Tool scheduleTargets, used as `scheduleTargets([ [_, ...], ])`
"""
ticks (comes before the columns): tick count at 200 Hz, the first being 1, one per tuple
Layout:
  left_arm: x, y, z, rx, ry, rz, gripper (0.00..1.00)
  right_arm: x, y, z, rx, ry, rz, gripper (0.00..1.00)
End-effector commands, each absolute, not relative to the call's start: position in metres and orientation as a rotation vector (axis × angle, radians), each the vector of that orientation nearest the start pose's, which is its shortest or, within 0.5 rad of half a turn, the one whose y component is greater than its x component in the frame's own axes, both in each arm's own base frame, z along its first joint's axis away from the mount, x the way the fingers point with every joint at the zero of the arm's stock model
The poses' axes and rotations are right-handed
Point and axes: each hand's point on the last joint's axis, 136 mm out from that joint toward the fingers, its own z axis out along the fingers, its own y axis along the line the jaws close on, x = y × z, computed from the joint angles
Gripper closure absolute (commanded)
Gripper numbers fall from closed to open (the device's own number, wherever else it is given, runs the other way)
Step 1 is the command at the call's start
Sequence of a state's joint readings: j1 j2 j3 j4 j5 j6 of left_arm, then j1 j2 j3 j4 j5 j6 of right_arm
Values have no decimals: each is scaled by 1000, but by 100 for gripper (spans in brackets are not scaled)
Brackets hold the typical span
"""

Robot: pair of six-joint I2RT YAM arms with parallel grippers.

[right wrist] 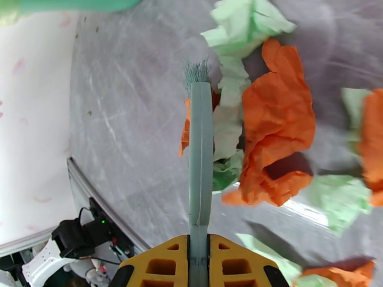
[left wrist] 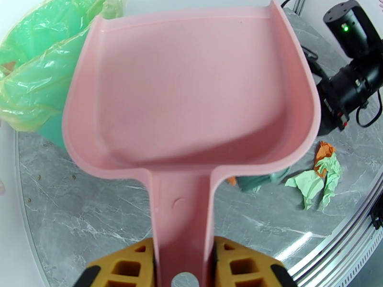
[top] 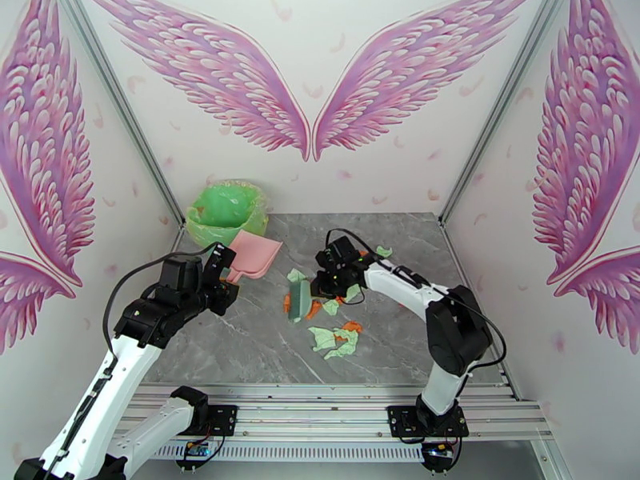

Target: Sweep away the paper scraps from the table

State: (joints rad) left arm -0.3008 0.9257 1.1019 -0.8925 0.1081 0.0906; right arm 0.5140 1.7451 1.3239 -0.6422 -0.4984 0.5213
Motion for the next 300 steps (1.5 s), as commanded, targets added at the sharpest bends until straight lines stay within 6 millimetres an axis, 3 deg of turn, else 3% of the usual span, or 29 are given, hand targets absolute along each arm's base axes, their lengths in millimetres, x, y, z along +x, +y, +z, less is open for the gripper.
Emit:
scheduleTargets([
  [1, 256, -99, 264, 504, 2236, -243, 100, 318, 263, 160, -234, 2728, 971, 100],
  [26, 257, -100, 263, 503, 2237, -250, 100, 305, 261, 191, -292, 2666, 1027, 100],
  [56, 257, -101, 262, 502, 2241, -252, 100, 267, 257, 217, -419, 2636, 1112, 100],
  [77, 257, -101, 261, 501, 2240, -253, 100, 232, 244, 214, -476, 2669, 1112, 100],
  [108, 259, -103, 261, 499, 2236, -264, 100, 180, 223, 193, -512, 2744, 1065, 100],
  [143, 261, -106, 260, 497, 2239, -287, 100, 152, 204, 167, -418, 2781, 1018, 100],
  [172, 259, -107, 258, 498, 2243, -294, 100, 152, 195, 150, -320, 2771, 974, 100],
  [214, 258, -106, 258, 498, 2242, -291, 100, 168, 192, 129, -247, 2784, 889, 100],
  [260, 258, -106, 257, 503, 2243, -290, 100, 199, 187, 119, -216, 2780, 728, 100],
  [300, 259, -108, 257, 512, 2243, -295, 100, 232, 191, 125, -220, 2731, 676, 100],
])
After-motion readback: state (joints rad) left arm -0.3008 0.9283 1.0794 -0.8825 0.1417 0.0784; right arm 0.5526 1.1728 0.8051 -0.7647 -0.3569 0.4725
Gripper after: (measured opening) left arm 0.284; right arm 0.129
